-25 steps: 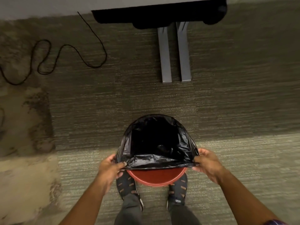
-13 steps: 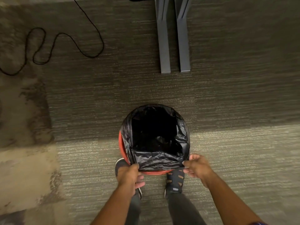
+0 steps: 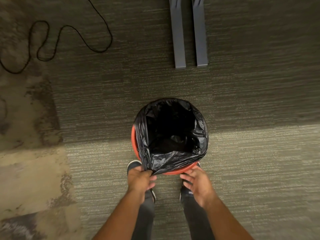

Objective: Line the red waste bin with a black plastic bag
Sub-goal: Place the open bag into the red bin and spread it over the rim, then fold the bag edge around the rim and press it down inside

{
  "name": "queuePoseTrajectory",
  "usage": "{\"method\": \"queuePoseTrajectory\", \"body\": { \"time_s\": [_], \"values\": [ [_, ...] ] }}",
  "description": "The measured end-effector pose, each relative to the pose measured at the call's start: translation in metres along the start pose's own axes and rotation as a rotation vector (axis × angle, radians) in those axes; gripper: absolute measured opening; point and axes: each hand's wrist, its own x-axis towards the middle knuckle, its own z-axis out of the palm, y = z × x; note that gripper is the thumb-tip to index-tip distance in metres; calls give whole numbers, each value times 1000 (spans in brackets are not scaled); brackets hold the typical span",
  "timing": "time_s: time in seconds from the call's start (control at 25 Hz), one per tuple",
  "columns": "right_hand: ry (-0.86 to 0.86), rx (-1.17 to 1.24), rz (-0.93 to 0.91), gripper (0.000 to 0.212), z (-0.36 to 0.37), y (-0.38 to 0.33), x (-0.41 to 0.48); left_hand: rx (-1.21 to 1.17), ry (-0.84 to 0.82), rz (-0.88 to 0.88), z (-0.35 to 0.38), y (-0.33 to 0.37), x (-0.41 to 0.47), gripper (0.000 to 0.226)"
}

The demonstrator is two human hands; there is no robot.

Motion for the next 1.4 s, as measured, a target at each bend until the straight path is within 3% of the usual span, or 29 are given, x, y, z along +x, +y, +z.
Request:
{"method": "queuePoseTrajectory", "body": {
  "time_s": [0.12,0.24,0.32,0.48,0.6,0.8,1.04,1.16,1.24,1.32,1.4],
  "values": [
    [273,80,-177,29,4,0,-14,38,-19,44,-1,-5,-5,14],
    [364,-184,-271,49,25,-10,-19,26,-2,58,2,-9,-7,15],
    [375,-254,-182,37,38,-21,-18,12,0,63,4,-9,-8,17],
    [377,1,0,14,38,-30,-18,-6,13,78,3,-10,-10,21],
    [371,6,88,5,29,-12,-23,-87,-5,49,1,-15,-12,14],
    [331,-41,196,10,20,0,-10,-137,-3,27,3,-23,-11,11],
    [156,-138,138,20,25,-5,15,-151,55,80,-5,-24,-3,11],
    [168,-176,148,7,19,0,16,-171,161,257,-3,-21,-2,8],
    [198,-275,188,12,13,5,9,-79,205,432,3,-16,-8,9],
    [289,-445,103,25,11,6,-3,41,213,480,10,-10,-13,18],
    [415,-687,-182,33,13,0,-15,201,274,495,17,-2,-13,28]
  ]
}}
